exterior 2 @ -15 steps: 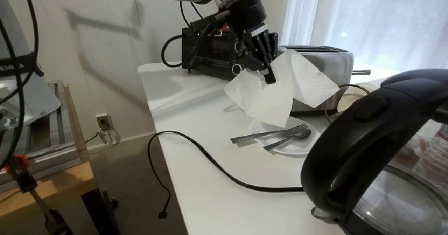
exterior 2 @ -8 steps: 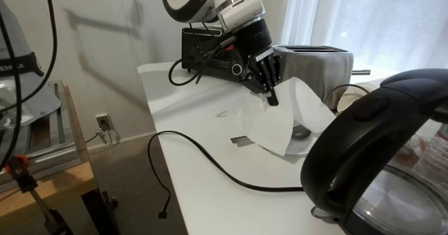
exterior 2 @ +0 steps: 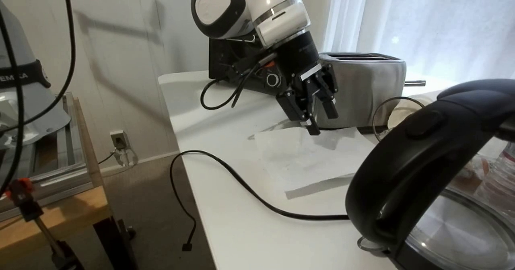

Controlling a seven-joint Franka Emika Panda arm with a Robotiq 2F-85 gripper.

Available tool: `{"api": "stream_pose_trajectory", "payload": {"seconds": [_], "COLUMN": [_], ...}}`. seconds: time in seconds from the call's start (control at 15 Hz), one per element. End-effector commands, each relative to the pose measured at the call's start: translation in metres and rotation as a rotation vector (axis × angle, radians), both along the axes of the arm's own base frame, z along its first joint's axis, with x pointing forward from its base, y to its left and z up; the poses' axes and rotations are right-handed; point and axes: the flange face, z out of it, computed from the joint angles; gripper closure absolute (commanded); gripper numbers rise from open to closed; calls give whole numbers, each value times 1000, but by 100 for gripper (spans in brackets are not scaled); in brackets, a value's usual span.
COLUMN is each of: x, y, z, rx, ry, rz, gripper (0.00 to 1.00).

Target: Pick up the paper towel from the plate and use it to wipe the oven door and then place the paper towel to the right of the toaster

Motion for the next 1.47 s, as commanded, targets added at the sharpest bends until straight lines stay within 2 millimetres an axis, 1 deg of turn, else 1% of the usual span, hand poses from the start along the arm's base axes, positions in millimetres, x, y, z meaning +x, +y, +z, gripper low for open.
{"api": "stream_pose_trajectory", "payload": {"seconds": [0.0, 0.13, 0.27, 0.47, 0.6, 0.73, 0.93, 1.07, 1.2, 1.4], "x": [-14, -21, -31, -47, -52, -51, -48, -44, -43, -49], "y": [29, 51, 73, 98, 110, 114, 129, 147, 172, 225], "z": [18, 31, 50, 71, 88, 113, 170, 212, 255, 315], "rx": [110, 145, 143, 183, 205, 175, 120, 82, 58, 40], "ry": [8, 32, 33, 71, 106, 154, 225, 268, 282, 293], "rz": [47, 133, 209, 354, 462, 572, 726, 810, 916, 1102], "gripper": [3, 0, 0, 0, 0, 0, 0, 0, 0, 0]}}
